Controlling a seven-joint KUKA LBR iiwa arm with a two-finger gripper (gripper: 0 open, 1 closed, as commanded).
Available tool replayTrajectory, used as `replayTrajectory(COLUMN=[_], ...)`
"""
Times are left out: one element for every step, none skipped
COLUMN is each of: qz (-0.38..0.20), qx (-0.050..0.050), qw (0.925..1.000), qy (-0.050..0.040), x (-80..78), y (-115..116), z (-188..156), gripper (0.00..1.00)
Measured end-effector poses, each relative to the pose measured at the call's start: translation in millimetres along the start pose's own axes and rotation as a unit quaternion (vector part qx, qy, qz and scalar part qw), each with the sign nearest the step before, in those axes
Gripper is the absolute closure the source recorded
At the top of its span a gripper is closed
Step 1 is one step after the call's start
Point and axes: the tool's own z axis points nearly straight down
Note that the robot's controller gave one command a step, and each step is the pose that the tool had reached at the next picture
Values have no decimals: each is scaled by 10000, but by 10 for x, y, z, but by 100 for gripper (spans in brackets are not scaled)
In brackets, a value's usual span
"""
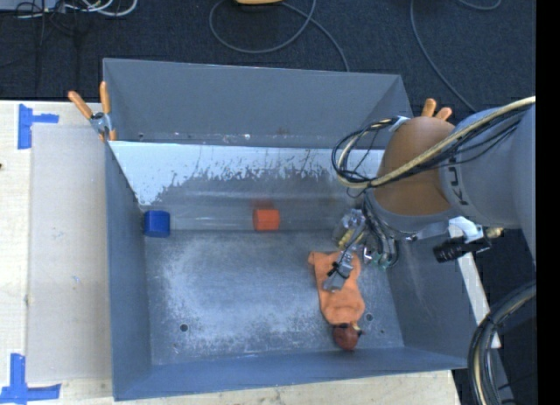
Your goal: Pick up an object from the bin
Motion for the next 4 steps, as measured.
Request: replayTrajectory(qz=[1372,1363,1357,1351], qx=[8,11,12,13], qw=[9905,9907,9908,9908], qy=[12,11,10,10], x=[-216,-216,-216,-216], y=[-17,-16,-16,-16], z=[46,46,46,46], gripper=[100,100,100,100])
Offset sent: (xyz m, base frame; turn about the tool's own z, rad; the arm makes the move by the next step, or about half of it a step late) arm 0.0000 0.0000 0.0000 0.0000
